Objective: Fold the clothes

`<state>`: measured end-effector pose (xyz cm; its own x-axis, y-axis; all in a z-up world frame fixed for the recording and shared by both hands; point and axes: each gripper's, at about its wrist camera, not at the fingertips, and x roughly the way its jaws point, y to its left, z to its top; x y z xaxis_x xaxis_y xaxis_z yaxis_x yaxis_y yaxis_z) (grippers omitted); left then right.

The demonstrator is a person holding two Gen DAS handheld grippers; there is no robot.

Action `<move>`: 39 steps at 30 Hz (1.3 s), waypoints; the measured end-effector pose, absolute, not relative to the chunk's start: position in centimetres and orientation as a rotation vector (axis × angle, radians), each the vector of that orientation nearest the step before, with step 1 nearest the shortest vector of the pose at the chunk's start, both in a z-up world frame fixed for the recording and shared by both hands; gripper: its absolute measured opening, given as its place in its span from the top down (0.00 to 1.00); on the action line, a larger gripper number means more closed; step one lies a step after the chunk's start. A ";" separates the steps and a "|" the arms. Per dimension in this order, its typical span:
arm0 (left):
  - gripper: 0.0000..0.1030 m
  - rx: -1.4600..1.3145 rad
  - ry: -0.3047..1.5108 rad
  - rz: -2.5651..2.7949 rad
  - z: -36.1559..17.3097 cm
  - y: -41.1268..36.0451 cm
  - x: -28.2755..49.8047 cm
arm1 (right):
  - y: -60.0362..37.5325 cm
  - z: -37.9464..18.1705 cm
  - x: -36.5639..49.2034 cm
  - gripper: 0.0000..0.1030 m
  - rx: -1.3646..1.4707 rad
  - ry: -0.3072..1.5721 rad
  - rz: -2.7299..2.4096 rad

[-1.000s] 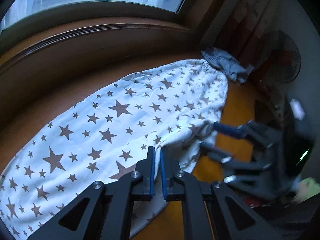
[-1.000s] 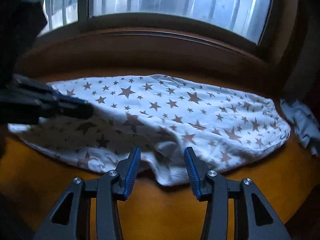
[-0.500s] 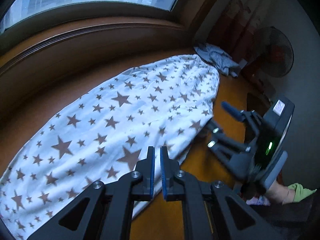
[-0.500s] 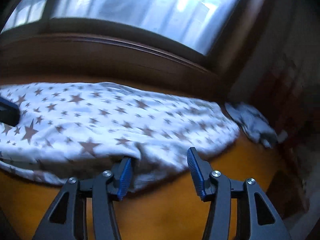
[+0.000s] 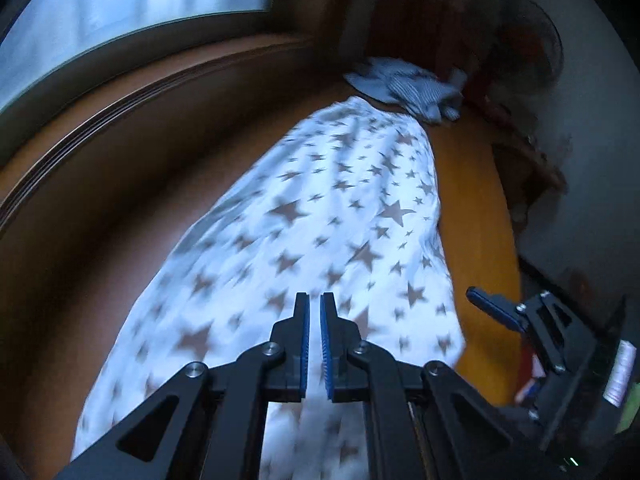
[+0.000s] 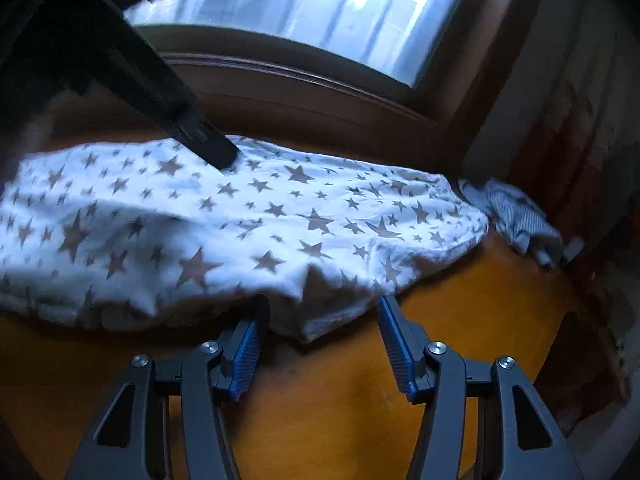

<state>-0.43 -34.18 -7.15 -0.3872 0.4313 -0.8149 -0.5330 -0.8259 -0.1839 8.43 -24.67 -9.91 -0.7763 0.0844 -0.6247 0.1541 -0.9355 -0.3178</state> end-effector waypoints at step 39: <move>0.96 -1.514 -0.287 2.620 -10.2 -47.7 12.9 | -17.3 -9.1 -0.8 0.59 1.354 0.220 -2.715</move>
